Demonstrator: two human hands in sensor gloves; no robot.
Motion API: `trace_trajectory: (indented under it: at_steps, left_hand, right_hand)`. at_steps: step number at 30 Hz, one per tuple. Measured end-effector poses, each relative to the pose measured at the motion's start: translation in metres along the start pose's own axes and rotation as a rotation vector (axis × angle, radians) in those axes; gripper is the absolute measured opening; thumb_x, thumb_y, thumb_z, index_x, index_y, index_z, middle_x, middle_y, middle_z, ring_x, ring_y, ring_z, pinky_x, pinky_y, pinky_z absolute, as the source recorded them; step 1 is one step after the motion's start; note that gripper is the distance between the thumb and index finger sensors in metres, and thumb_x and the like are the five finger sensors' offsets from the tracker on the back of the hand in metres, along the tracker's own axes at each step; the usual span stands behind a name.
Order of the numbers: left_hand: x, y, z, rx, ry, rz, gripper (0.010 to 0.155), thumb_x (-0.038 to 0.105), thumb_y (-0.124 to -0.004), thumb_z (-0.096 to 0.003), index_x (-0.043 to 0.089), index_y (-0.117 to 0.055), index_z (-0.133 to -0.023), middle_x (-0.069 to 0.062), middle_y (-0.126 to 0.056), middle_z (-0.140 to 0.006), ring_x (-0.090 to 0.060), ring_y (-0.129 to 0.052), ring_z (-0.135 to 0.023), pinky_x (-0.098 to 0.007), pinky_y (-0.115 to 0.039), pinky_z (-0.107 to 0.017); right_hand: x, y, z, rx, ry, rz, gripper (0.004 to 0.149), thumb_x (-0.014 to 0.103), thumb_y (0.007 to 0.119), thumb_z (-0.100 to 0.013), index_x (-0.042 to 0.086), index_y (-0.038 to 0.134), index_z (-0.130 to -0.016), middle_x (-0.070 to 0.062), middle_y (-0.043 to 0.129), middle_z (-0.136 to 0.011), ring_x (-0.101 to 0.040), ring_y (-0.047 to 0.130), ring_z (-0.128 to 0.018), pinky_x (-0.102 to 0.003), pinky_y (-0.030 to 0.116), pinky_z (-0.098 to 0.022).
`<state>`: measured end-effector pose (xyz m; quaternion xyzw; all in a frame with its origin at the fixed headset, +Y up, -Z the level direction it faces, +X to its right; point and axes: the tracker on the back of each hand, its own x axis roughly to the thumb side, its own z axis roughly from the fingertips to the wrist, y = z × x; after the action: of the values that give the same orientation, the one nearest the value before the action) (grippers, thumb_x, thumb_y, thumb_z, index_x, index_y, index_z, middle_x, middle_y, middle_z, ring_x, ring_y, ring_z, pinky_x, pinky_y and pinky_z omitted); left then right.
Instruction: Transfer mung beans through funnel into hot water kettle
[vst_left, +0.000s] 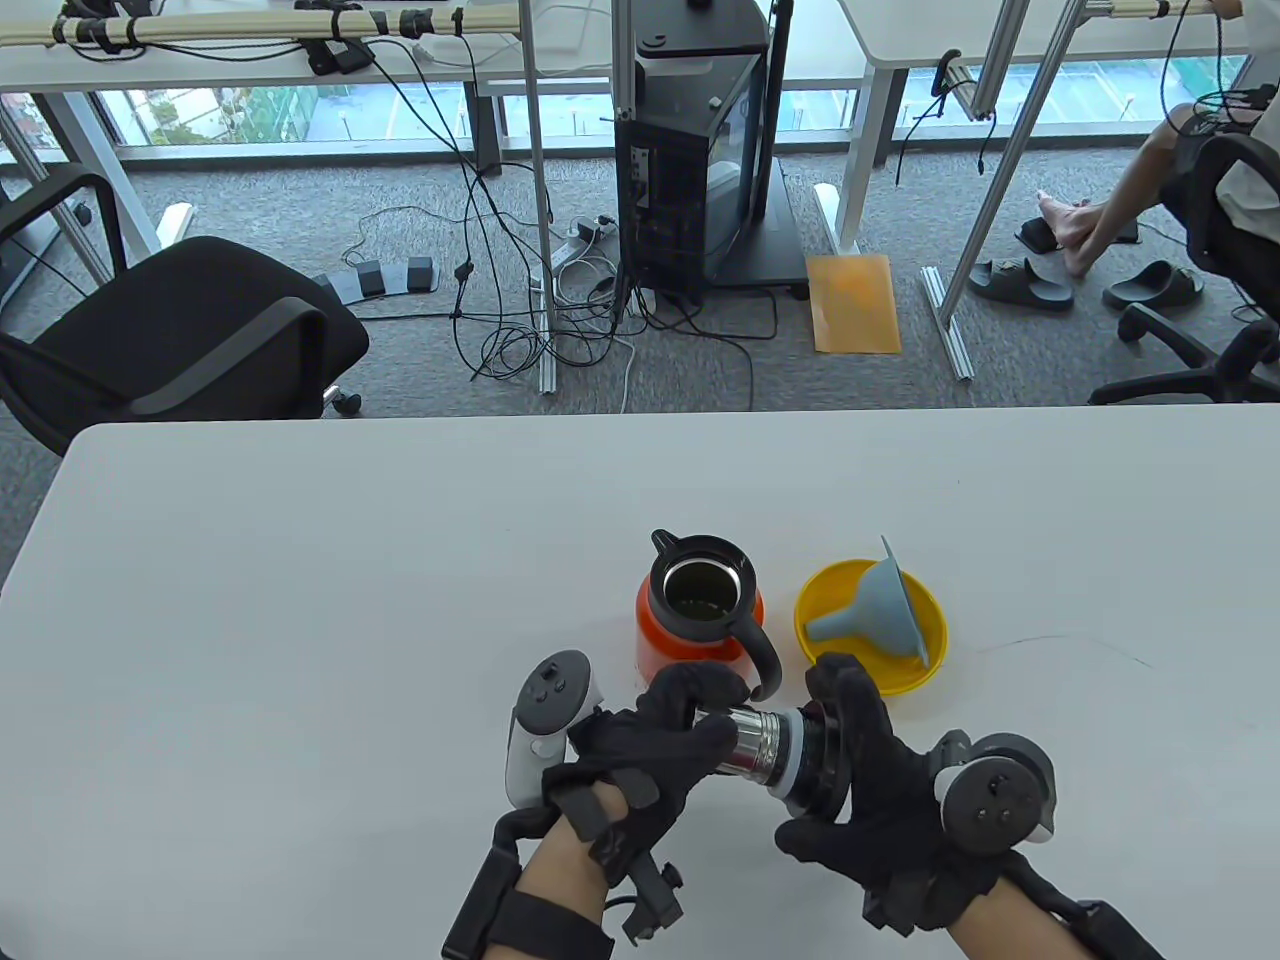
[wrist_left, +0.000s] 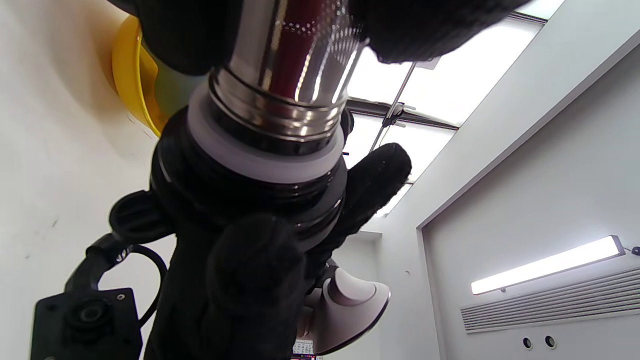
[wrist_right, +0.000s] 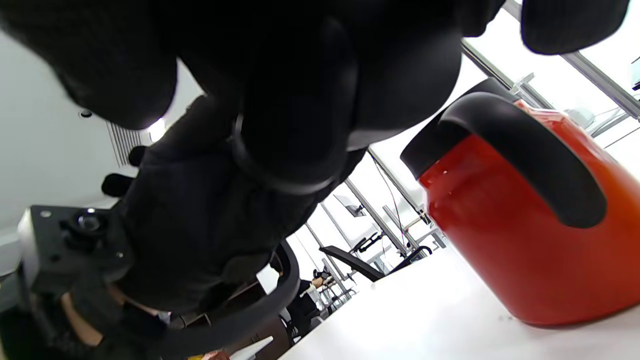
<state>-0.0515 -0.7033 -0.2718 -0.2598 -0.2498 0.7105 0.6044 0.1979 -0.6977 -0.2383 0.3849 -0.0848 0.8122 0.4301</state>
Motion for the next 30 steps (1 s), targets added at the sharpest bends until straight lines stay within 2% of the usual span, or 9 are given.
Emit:
trace_trajectory:
  at_steps: [3,5,9,12,13,15,20,25,30]
  left_hand:
    - [0.000,-0.006,-0.001,0.001,0.002,-0.030,0.062,0.045,-0.070,-0.0495,0.031,-0.036,-0.099,-0.012,-0.032,-0.111,-0.047,-0.057,-0.097,-0.052,-0.070,-0.070]
    - [0.003,-0.007,0.000,0.023,0.022,-0.184,0.066,0.049,-0.068,-0.0499,0.033,-0.033,-0.103,-0.011,-0.029,-0.114,-0.046,-0.054,-0.100,-0.055,-0.066,-0.070]
    - [0.005,-0.005,0.007,0.092,0.055,-0.498,0.078,0.055,-0.067,-0.0490,0.030,-0.022,-0.108,-0.011,-0.019,-0.114,-0.046,-0.041,-0.104,-0.062,-0.052,-0.074]
    - [0.002,-0.001,0.017,0.150,0.098,-0.719,0.078,0.053,-0.070,-0.0465,0.029,-0.029,-0.108,-0.012,-0.020,-0.115,-0.048,-0.034,-0.105,-0.069,-0.037,-0.072]
    - [-0.002,0.001,0.021,0.145,0.129,-0.830,0.075,0.052,-0.068,-0.0495,0.027,-0.028,-0.108,-0.010,-0.018,-0.114,-0.043,-0.027,-0.107,-0.066,-0.031,-0.075]
    - [-0.010,0.005,0.027,0.120,0.188,-0.944,0.074,0.051,-0.068,-0.0486,0.028,-0.032,-0.109,-0.010,-0.018,-0.115,-0.042,-0.024,-0.107,-0.066,-0.028,-0.074]
    - [-0.033,0.016,0.042,0.182,0.281,-1.040,0.073,0.050,-0.068,-0.0489,0.028,-0.033,-0.109,-0.007,-0.015,-0.115,-0.039,-0.012,-0.106,-0.067,-0.014,-0.071]
    - [-0.050,0.026,0.051,0.259,0.318,-1.167,0.072,0.050,-0.068,-0.0494,0.029,-0.033,-0.109,-0.006,-0.012,-0.115,-0.038,-0.002,-0.104,-0.068,-0.008,-0.069]
    - [-0.059,0.024,0.047,0.263,0.309,-1.219,0.072,0.050,-0.068,-0.0495,0.029,-0.034,-0.110,-0.005,-0.012,-0.115,-0.037,0.002,-0.103,-0.068,-0.006,-0.068]
  right_hand:
    - [-0.001,-0.008,0.001,-0.056,-0.009,0.001,0.117,0.059,0.089,-0.044,0.025,-0.007,-0.101,-0.024,0.010,-0.104,-0.066,0.048,-0.089,-0.069,0.078,-0.046]
    - [0.000,-0.012,0.003,-0.098,-0.019,0.023,0.115,0.059,0.090,-0.044,0.026,-0.003,-0.102,-0.021,0.011,-0.105,-0.064,0.046,-0.089,-0.068,0.080,-0.044]
    - [0.001,-0.018,0.005,-0.100,0.003,0.041,0.115,0.058,0.090,-0.044,0.025,-0.003,-0.102,-0.020,0.010,-0.105,-0.062,0.042,-0.089,-0.068,0.078,-0.045]
    - [-0.001,-0.025,0.011,-0.128,0.012,0.087,0.114,0.058,0.090,-0.044,0.022,-0.002,-0.103,-0.022,0.007,-0.104,-0.061,0.039,-0.089,-0.067,0.074,-0.047]
    - [-0.004,-0.029,0.014,-0.139,0.028,0.086,0.114,0.057,0.090,-0.044,0.022,-0.001,-0.103,-0.022,0.006,-0.104,-0.061,0.037,-0.090,-0.067,0.073,-0.047]
    - [-0.007,-0.034,0.017,-0.156,0.044,0.094,0.113,0.057,0.090,-0.044,0.021,0.001,-0.104,-0.023,0.005,-0.104,-0.060,0.036,-0.089,-0.068,0.069,-0.048]
    - [-0.017,-0.045,0.025,-0.179,0.089,0.103,0.110,0.057,0.089,-0.045,0.018,0.006,-0.106,-0.025,0.006,-0.104,-0.061,0.035,-0.089,-0.068,0.064,-0.048]
    - [-0.026,-0.050,0.029,-0.201,0.141,0.112,0.106,0.057,0.088,-0.045,0.015,0.013,-0.107,-0.027,0.006,-0.104,-0.061,0.035,-0.088,-0.068,0.061,-0.048]
    - [-0.022,-0.060,0.009,-0.220,0.165,0.164,0.103,0.056,0.089,-0.044,0.011,0.024,-0.109,-0.030,0.008,-0.103,-0.062,0.036,-0.087,-0.068,0.058,-0.047]
